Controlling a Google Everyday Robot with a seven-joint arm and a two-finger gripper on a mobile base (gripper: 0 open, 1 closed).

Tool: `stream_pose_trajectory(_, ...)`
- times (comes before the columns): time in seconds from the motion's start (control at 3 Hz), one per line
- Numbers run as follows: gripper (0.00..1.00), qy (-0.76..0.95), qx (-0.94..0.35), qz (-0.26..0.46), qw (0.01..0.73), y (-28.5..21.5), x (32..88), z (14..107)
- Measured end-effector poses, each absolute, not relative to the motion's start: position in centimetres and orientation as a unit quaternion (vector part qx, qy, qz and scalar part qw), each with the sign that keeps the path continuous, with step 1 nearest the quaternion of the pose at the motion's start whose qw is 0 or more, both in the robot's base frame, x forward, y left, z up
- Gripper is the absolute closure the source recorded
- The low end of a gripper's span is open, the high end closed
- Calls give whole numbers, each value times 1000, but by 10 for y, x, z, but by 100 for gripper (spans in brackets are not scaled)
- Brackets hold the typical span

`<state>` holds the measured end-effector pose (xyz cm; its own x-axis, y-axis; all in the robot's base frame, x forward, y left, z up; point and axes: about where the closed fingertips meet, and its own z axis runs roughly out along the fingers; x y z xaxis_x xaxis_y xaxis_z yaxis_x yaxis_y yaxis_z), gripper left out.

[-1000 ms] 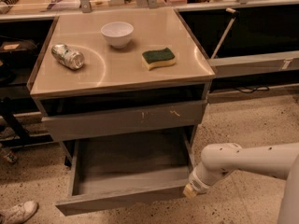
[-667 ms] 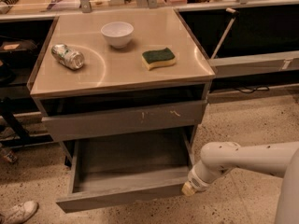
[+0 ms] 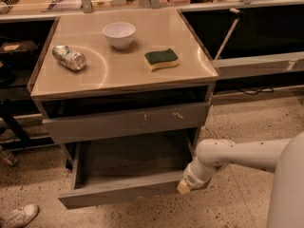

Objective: Close middle drawer

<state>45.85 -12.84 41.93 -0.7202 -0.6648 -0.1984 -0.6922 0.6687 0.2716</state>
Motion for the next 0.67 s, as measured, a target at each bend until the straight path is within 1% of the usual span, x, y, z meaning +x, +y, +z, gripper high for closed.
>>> stream_pose_trajectory(0.67,100,908,-376,178,52,-113,475,419)
